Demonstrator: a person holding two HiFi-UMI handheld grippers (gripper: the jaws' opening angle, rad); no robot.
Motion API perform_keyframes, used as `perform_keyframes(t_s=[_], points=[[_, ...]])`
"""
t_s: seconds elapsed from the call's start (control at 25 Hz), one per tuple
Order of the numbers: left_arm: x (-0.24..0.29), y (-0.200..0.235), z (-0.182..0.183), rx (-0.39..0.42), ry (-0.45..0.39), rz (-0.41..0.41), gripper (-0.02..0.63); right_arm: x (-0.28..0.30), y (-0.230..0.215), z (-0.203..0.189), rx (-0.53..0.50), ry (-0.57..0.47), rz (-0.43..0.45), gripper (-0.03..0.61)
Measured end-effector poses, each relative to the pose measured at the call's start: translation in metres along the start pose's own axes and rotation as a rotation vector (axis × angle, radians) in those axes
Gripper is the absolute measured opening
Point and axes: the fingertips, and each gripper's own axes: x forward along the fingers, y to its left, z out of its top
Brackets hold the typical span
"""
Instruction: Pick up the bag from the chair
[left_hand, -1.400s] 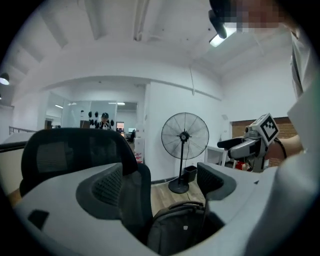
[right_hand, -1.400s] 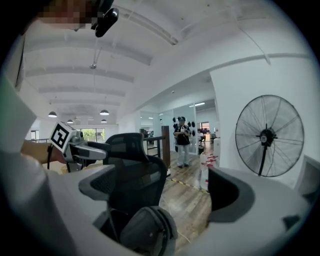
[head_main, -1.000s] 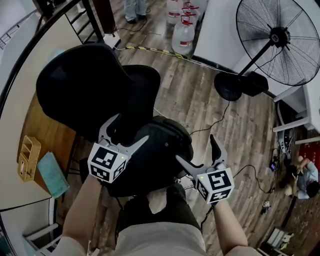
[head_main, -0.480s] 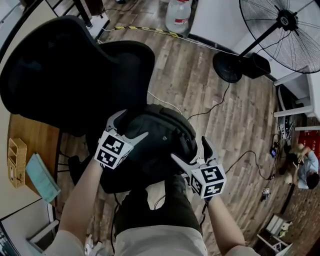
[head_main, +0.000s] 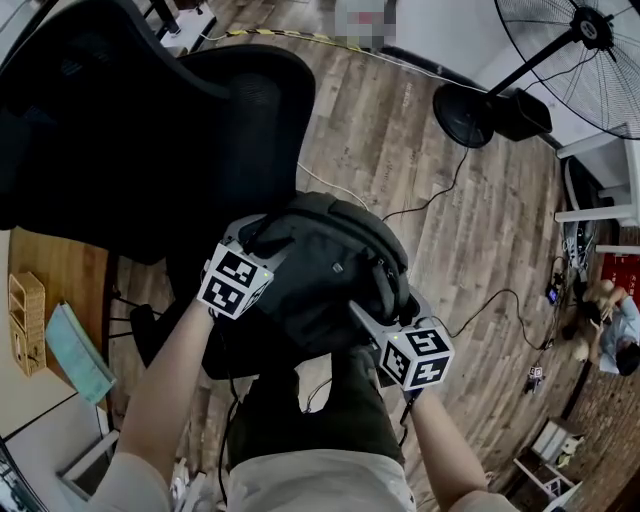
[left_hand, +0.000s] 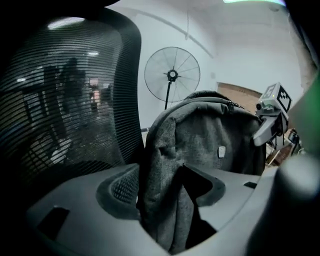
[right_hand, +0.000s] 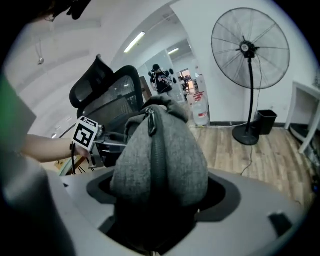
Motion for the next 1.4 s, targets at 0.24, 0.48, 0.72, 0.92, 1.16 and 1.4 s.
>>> perform_keyframes(t_s=[0.24, 0.48, 0.72, 0.92, 1.16, 1.4], points=[[-0.006, 0.000, 0.001, 0.027, -0.012, 0.005, 0.176, -0.002, 0.003, -0.002, 0.036, 0.017, 0.011, 0.329], [-0.053, -0.002, -0.003, -0.007, -0.043, 0.067, 0.123, -0.015, 0.040, 0.001, -0.010, 0.031, 0.105, 0.160], [-0.135, -0.012, -0.011, -0.108, -0.133, 0.139, 0.103, -0.044, 0.094, 0.024, -0.197, 0.042, 0.161, 0.123], [-0.208, -0.015, 0.000, -0.143, -0.183, 0.230, 0.094, -0.070, 0.140, 0.054, -0.298, 0.035, 0.231, 0.121], [-0.303, -0.019, 0.038, -0.142, -0.270, 0.340, 0.089, -0.108, 0.194, 0.115, -0.416, -0.019, 0.326, 0.121], [-0.404, -0.027, 0.076, -0.134, -0.409, 0.490, 0.087, -0.158, 0.263, 0.177, -0.584, -0.124, 0.395, 0.121]])
